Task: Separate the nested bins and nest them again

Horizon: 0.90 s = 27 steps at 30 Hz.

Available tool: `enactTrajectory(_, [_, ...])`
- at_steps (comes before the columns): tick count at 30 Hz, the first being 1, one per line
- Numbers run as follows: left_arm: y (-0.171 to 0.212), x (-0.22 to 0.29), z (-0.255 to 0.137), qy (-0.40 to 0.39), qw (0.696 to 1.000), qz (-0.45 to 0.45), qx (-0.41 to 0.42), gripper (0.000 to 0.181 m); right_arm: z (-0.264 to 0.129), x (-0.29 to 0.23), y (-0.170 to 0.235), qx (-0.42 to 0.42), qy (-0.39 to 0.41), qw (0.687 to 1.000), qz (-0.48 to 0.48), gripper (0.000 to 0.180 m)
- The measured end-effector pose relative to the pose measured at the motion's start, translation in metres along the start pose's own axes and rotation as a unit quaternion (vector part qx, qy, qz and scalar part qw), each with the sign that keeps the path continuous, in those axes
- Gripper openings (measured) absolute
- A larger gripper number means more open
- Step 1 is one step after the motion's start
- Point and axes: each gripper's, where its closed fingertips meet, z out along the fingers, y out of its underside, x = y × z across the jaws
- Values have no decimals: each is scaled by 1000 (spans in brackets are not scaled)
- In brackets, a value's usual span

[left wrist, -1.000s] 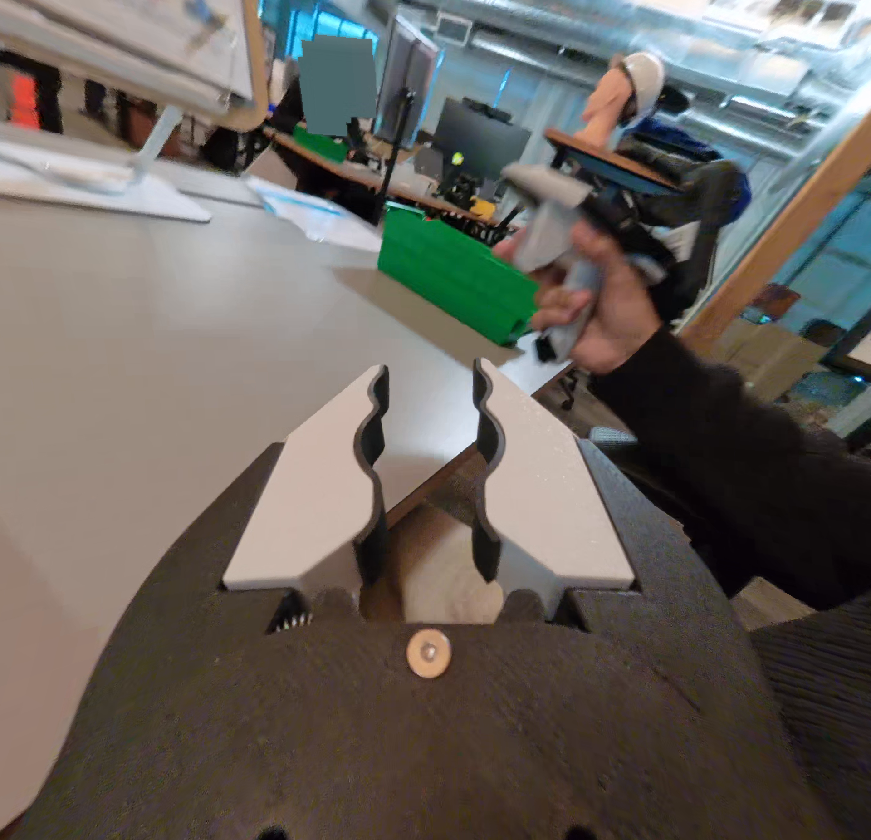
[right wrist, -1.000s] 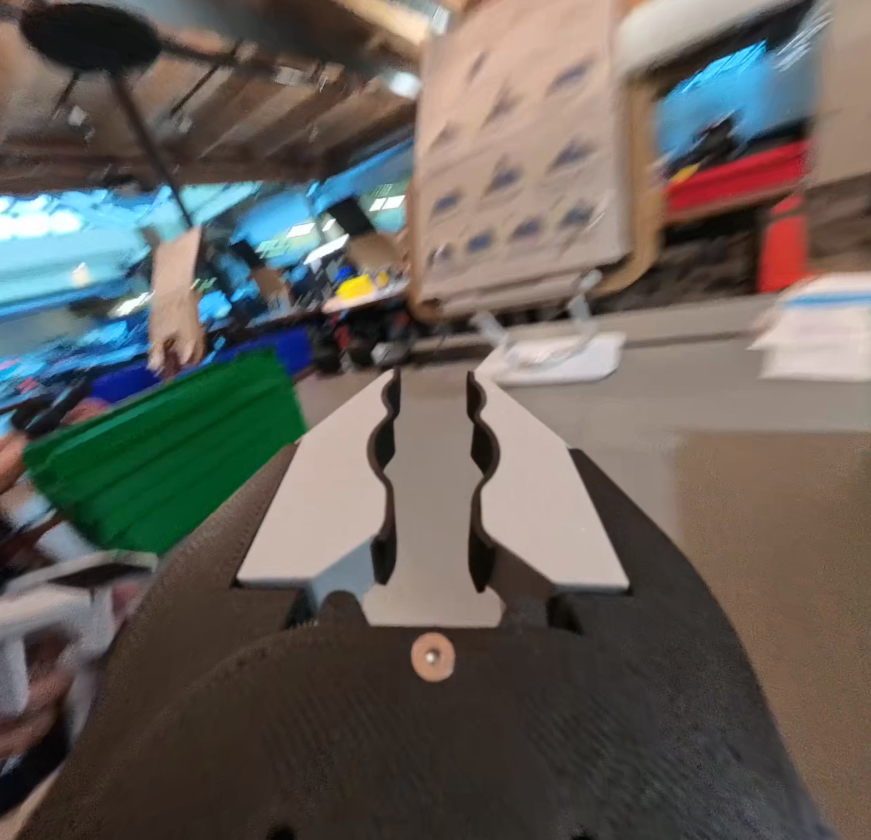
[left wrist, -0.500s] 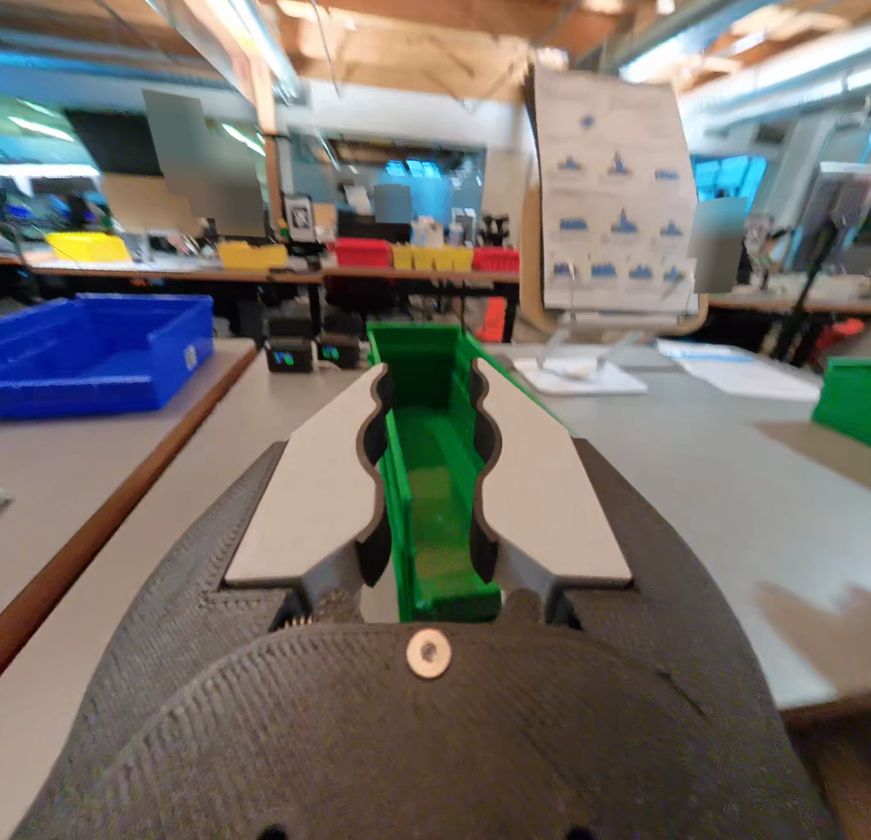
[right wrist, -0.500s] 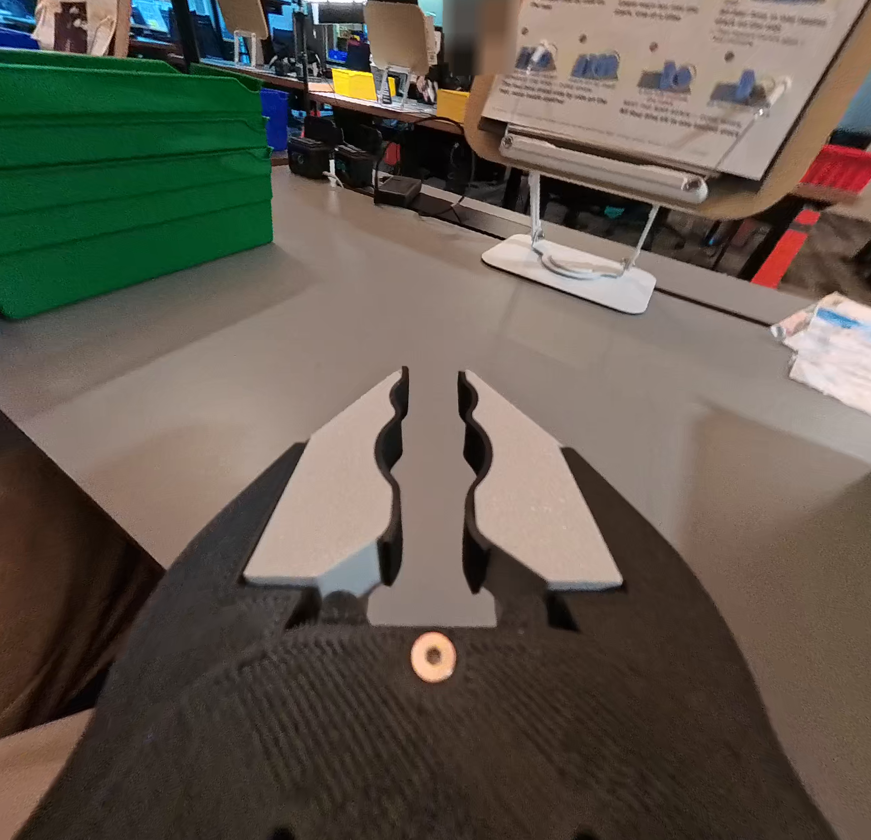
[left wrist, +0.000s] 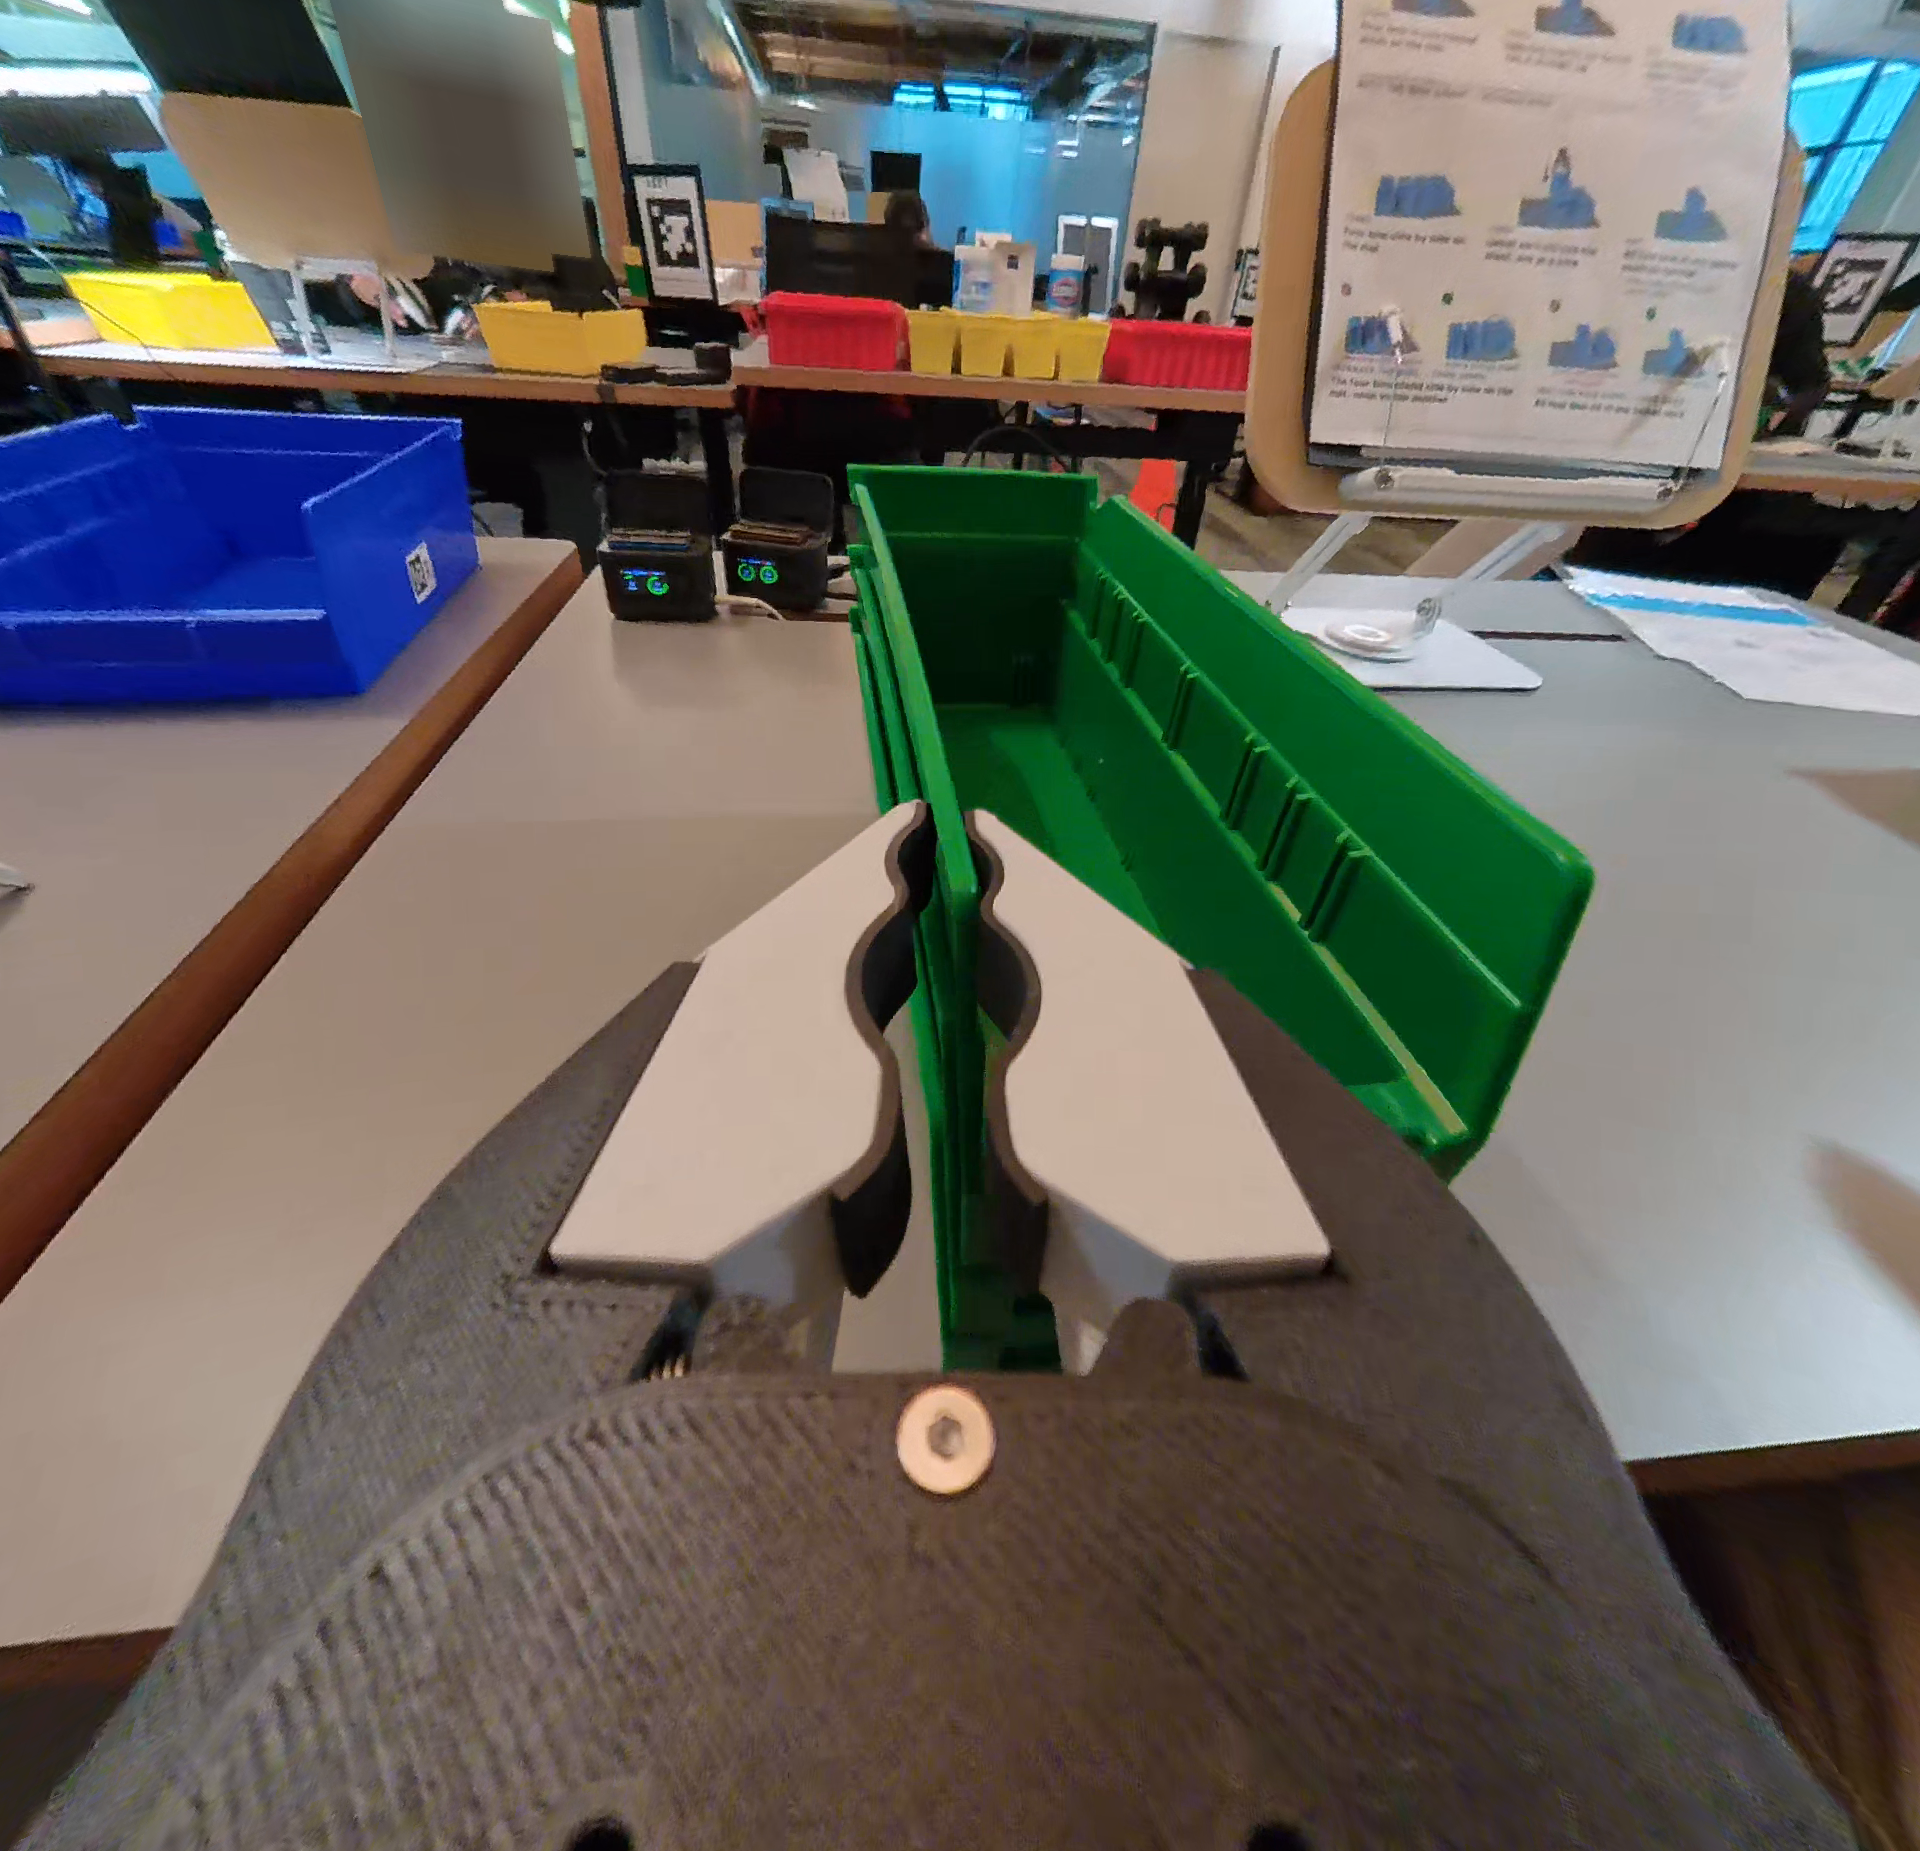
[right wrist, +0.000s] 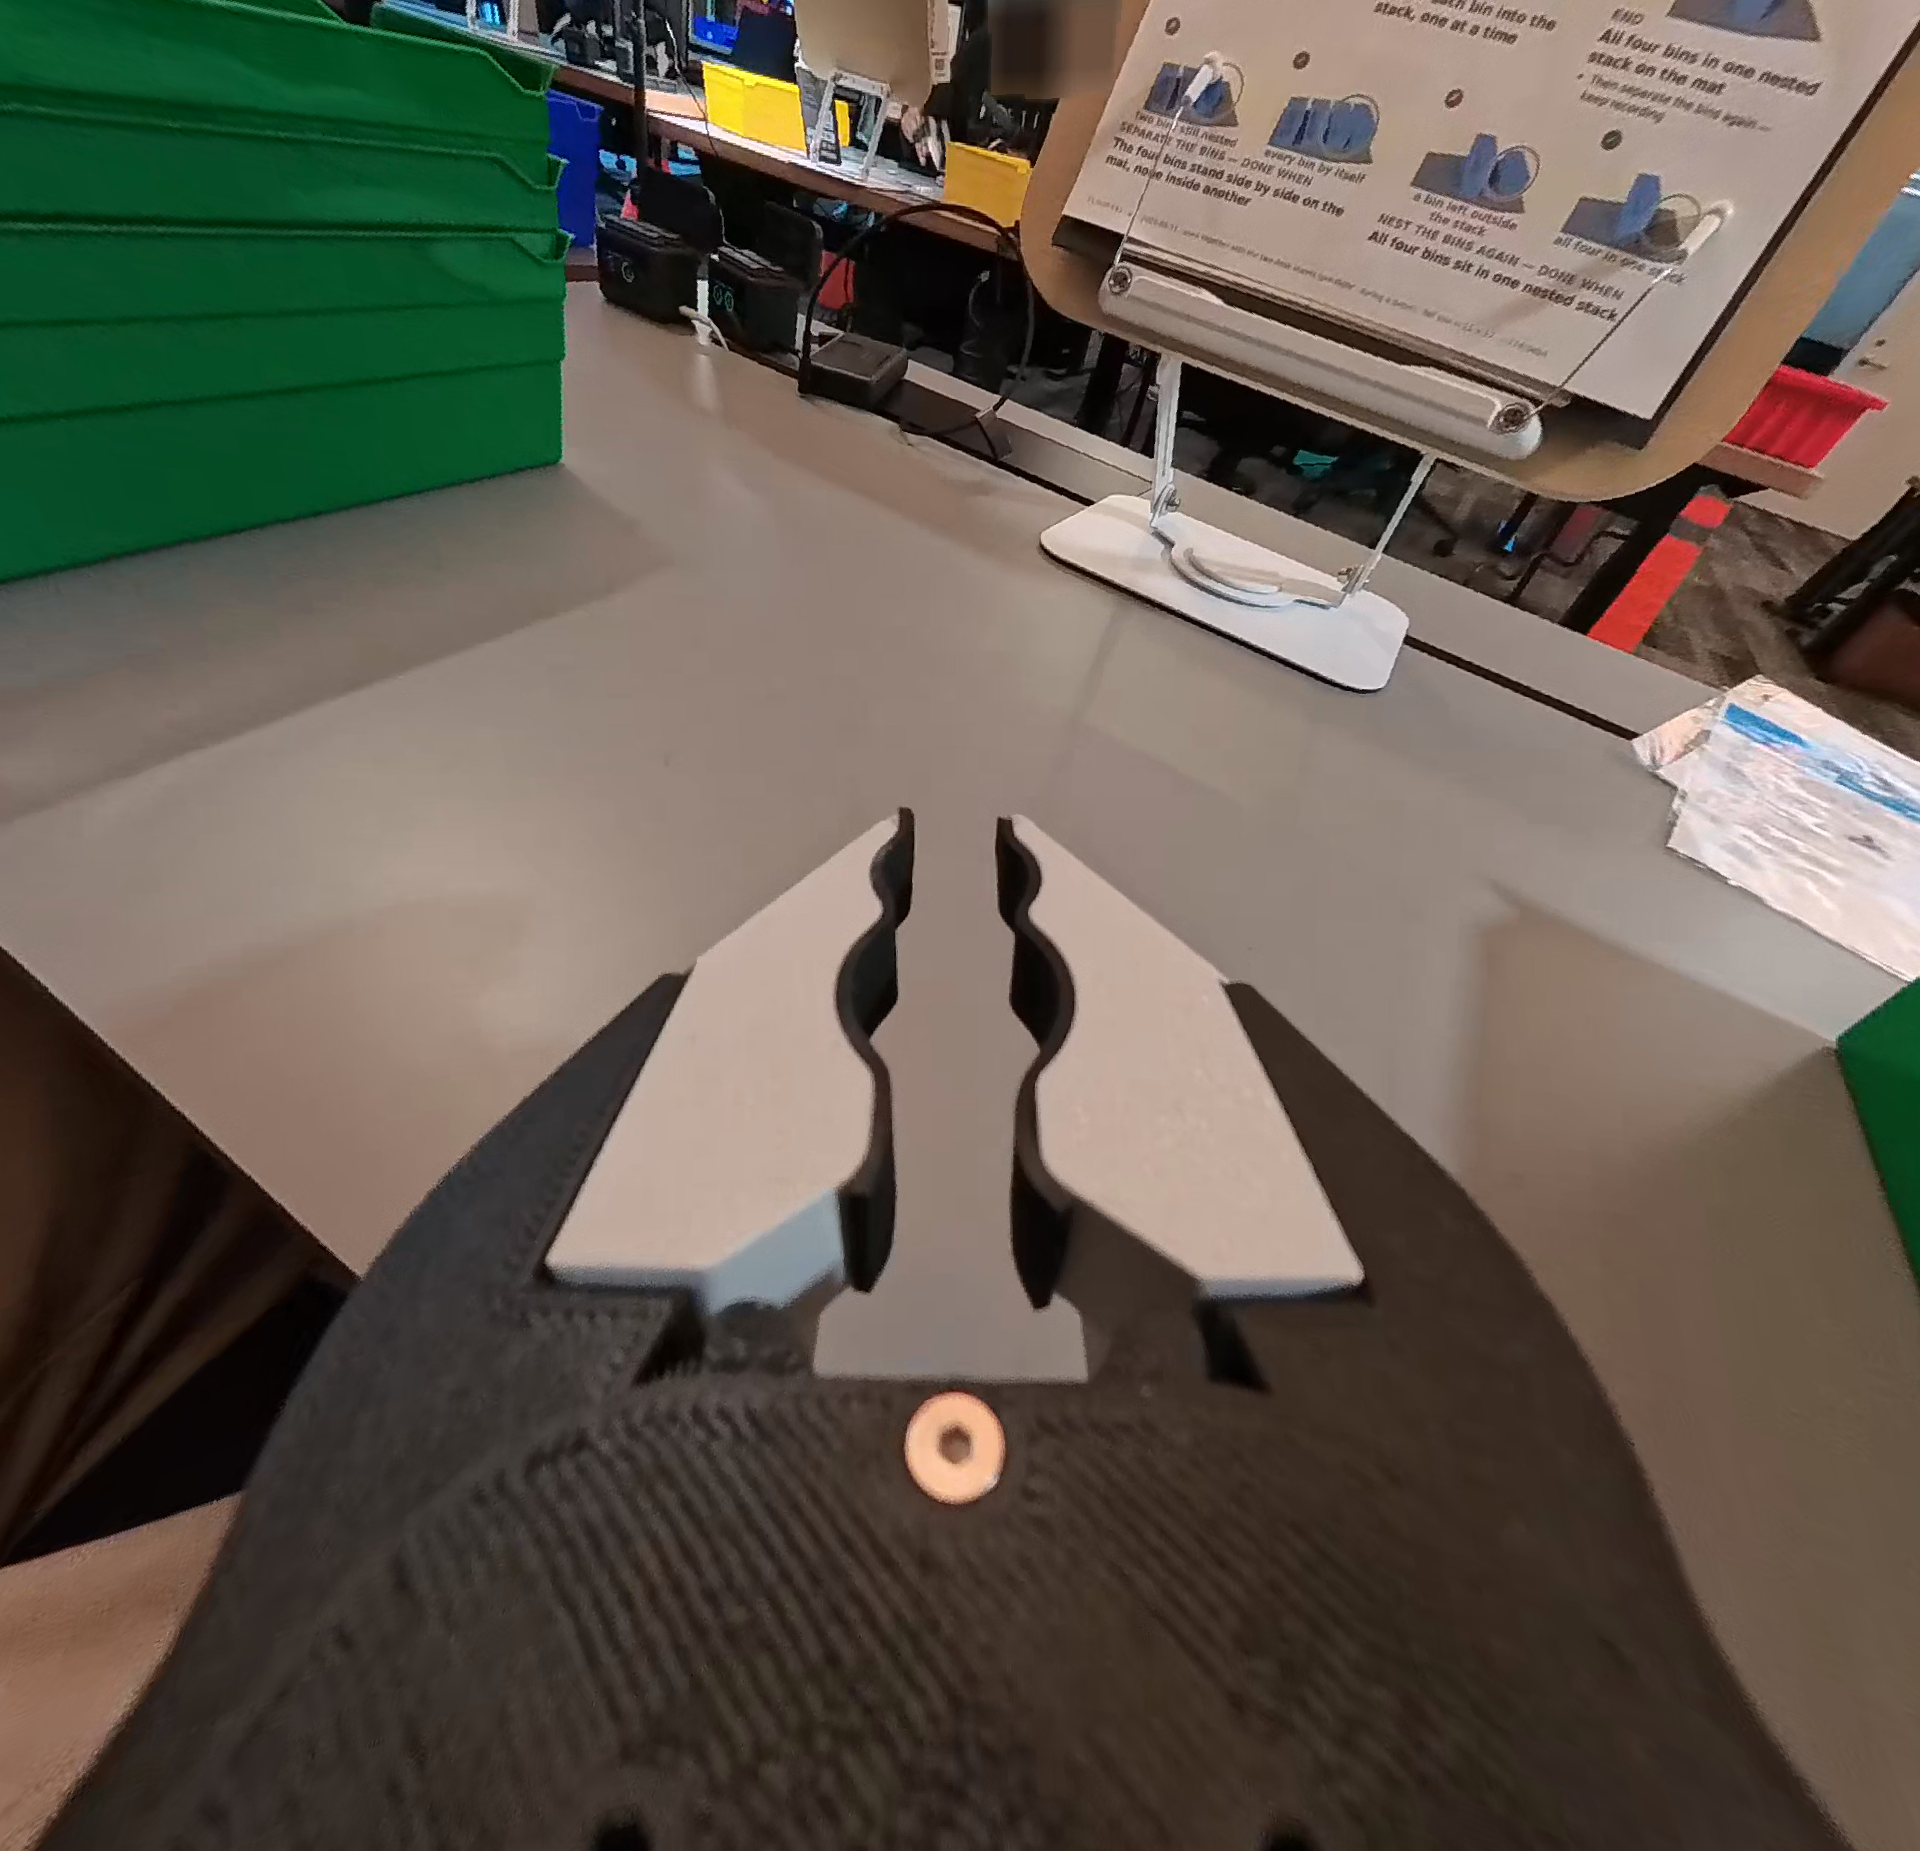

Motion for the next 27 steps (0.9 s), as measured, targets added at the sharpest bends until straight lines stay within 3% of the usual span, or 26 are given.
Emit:
enactTrajectory(3, [-4, -5, 0, -32, 999, 4, 2, 0, -1, 1, 0, 0, 0, 1000, 6, 14])
enactTrajectory(13, [-6, -26, -6, -44, 990, -126, 47, 0, 1, -1, 3, -7, -2, 1000, 4, 14])
enactTrajectory(27, [-22, -19, -13, -44, 989, -112, 86, 0, 2, -4, 5, -12, -6, 1000, 1, 13])
